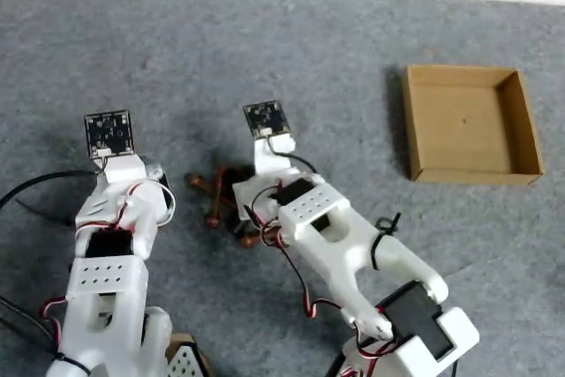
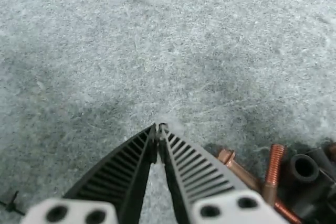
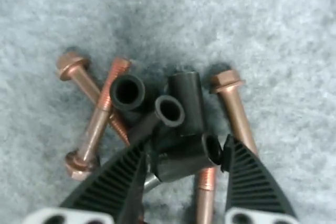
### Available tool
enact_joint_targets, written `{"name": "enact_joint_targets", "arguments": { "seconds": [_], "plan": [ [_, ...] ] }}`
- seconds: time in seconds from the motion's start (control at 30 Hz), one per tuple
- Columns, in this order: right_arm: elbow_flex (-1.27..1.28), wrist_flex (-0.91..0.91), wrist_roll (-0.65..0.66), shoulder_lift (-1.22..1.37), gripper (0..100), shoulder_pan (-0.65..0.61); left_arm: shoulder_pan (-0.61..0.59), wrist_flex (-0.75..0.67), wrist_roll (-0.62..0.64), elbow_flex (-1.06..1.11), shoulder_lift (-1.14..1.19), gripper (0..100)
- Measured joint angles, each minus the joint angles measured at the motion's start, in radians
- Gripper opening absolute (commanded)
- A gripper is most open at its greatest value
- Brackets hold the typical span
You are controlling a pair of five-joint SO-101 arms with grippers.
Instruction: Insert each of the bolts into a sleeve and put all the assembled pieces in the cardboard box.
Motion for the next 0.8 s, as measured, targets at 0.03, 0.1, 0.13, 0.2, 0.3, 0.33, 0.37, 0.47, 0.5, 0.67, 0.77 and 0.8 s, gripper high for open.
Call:
{"name": "enact_joint_targets", "arguments": {
  "seconds": [0.03, 0.1, 0.13, 0.2, 0.3, 0.33, 0.37, 0.47, 0.5, 0.67, 0.77, 0.8],
  "plan": [
    [0.000, 0.009, 0.000, 0.000, 18.4, 0.000, 0.000, 0.000, 0.000, 0.000, 0.000, 3],
    [0.002, 0.021, 0.000, 0.000, 18.4, -0.002, 0.000, 0.000, 0.000, 0.000, 0.000, 3],
    [0.002, 0.025, 0.000, 0.000, 18.4, -0.002, 0.000, 0.000, 0.000, 0.000, 0.000, 3],
    [0.006, 0.026, 0.000, 0.000, 18.4, -0.002, 0.000, 0.000, 0.000, 0.000, 0.000, 3],
    [0.026, 0.026, -0.002, -0.002, 18.4, -0.002, 0.000, 0.000, 0.000, 0.000, 0.000, 3],
    [0.026, 0.026, -0.002, -0.002, 18.4, -0.002, 0.000, 0.000, 0.000, 0.000, 0.000, 3],
    [0.026, 0.026, -0.002, -0.002, 18.4, -0.002, 0.000, 0.000, 0.000, 0.000, 0.000, 3],
    [0.026, 0.026, -0.002, -0.002, 18.3, -0.002, 0.000, 0.000, 0.000, 0.000, 0.000, 3],
    [0.026, 0.026, -0.002, -0.002, 18.3, -0.002, 0.000, 0.000, 0.000, 0.000, 0.000, 3],
    [0.026, 0.026, -0.002, -0.002, 11.3, -0.002, 0.000, 0.000, 0.000, 0.002, 0.000, 3],
    [0.026, 0.026, -0.002, -0.003, 5.1, -0.002, 0.000, 0.000, 0.000, 0.003, 0.000, 3],
    [0.026, 0.025, -0.002, -0.003, 4.3, 0.000, 0.000, 0.000, 0.000, 0.003, 0.000, 3]
  ]
}}
